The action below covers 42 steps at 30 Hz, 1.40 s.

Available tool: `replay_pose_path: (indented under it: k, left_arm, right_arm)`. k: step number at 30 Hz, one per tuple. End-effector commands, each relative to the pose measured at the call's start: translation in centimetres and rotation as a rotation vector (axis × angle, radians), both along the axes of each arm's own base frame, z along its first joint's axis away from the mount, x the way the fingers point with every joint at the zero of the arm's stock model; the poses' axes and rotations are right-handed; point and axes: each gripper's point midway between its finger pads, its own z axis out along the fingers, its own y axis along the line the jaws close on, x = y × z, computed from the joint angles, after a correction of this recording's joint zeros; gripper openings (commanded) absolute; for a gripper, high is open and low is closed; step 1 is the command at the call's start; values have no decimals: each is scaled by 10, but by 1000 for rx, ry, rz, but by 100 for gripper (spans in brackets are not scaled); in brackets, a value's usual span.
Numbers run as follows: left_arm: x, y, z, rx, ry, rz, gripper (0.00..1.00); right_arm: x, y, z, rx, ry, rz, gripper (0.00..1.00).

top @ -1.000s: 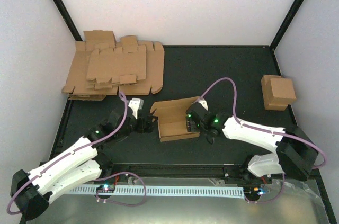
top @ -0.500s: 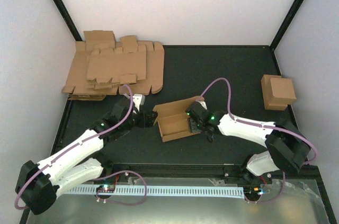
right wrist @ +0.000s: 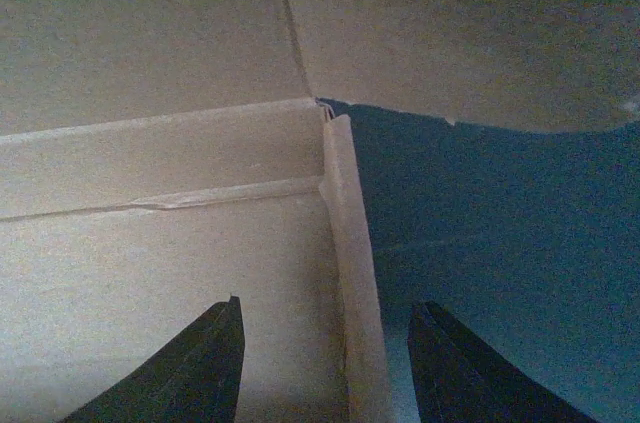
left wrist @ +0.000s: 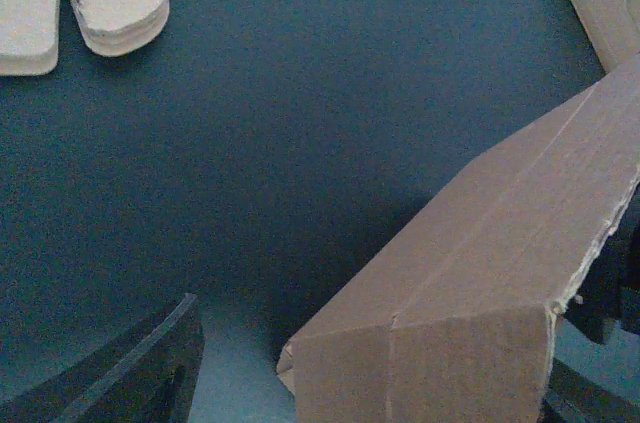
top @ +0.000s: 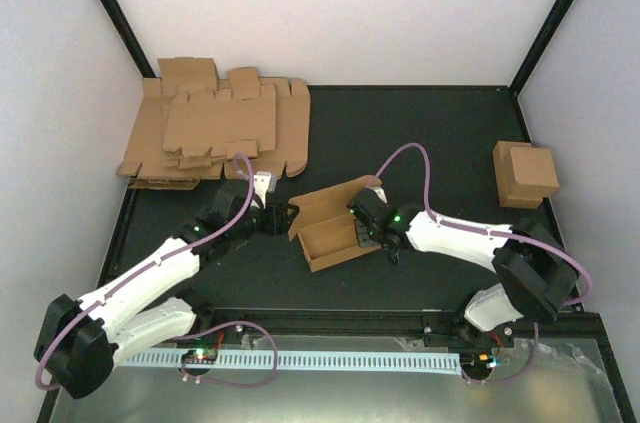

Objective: Fold the paper box

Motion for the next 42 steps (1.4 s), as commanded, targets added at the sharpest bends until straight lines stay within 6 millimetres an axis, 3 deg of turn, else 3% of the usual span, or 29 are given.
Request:
replay_pose_path:
  k: [1,9,12,14,19,21,23,30,42]
  left_arm:
    - [16,-7,25,-51,-62,-8,64]
    - [29,-6,21,-97,-8,24,45]
    - [32,-13,23,-131,16,-12,43]
    - [32,-20,25,-148,28,-43,43]
    - [30,-35,36,-190,-8,-140,58]
    - [29,-39,43,-209,-42,-178,60]
    - [27,-45,49,-222,-61,-221,59]
    - [24,-55,43,-227,-38,-290,43]
    - [31,-55,27,-217,45,-244,21]
  right_arm:
    - [-3,-4,1,-4,1,12,49]
    - [-11,-10,-5,6,13,13,51]
    - [-14,-10,-9,13,23,16,51]
    - [-16,-10,-11,19,27,20,51]
    - [-16,-10,-9,32,15,25,51]
    - [-15,-9,-3,61,-11,30,52]
    - [-14,-6,6,104,-52,50,60]
    - [-13,-1,31,236,-211,119,67]
    - [-7,-14,24,159,-225,75,56]
